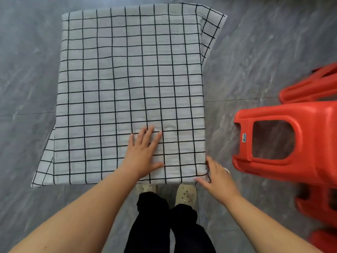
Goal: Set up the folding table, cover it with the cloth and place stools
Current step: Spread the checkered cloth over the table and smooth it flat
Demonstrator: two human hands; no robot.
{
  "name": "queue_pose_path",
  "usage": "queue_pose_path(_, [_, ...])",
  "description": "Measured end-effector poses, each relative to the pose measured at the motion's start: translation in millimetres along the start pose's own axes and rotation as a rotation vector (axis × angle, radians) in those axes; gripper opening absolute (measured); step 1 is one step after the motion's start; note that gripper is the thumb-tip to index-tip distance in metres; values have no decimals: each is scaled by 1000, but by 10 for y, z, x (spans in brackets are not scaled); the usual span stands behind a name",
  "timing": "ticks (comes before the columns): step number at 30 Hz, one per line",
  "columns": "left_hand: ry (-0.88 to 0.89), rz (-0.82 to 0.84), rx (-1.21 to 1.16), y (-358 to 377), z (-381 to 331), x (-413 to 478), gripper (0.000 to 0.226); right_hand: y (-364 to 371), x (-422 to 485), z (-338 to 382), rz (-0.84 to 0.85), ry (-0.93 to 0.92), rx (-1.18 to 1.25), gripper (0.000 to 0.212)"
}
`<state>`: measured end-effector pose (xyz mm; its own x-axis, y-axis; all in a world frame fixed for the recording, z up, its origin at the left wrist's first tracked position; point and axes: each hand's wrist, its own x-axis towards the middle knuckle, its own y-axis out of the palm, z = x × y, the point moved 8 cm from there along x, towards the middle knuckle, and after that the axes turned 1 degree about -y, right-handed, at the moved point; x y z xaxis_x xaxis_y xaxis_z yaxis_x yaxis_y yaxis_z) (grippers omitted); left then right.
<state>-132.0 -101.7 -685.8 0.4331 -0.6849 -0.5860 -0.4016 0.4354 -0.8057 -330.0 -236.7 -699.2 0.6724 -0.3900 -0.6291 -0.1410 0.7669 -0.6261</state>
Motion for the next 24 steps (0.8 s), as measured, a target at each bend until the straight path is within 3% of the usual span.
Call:
queue_pose_path(4, [25, 28, 69, 148, -24, -23, 120, 136, -53, -82, 43, -20, -38, 72])
queue_pose_path(7, [51, -75, 46, 219, -4, -49, 121, 145, -36, -141, 15, -15, -115, 47])
queue_pose_path(10, [104, -56, 77, 338, -6, -64, 120, 114, -3, -182, 12, 25, -205, 30])
queue_pose_path(16, [134, -42, 94, 361, 6, -83, 122, 155, -3, -259, 135, 114, -371, 19])
queue_pose_path(19, [177, -33, 107, 365, 9, -104, 126, 219, -17, -254, 229, 152, -393, 29])
queue_pose_path(21, [190, -31, 86, 322, 47, -115, 123, 221, -22, -261, 255, 209, -232, 61])
queue_pose_path(22, [180, -45, 67, 262, 80, -106, 116, 158, -30, -241, 221, 256, -92, 77])
queue_pose_path(24, [130, -77, 19, 103, 177, -55, 97, -140, 7, -115, 24, 261, 73, 86])
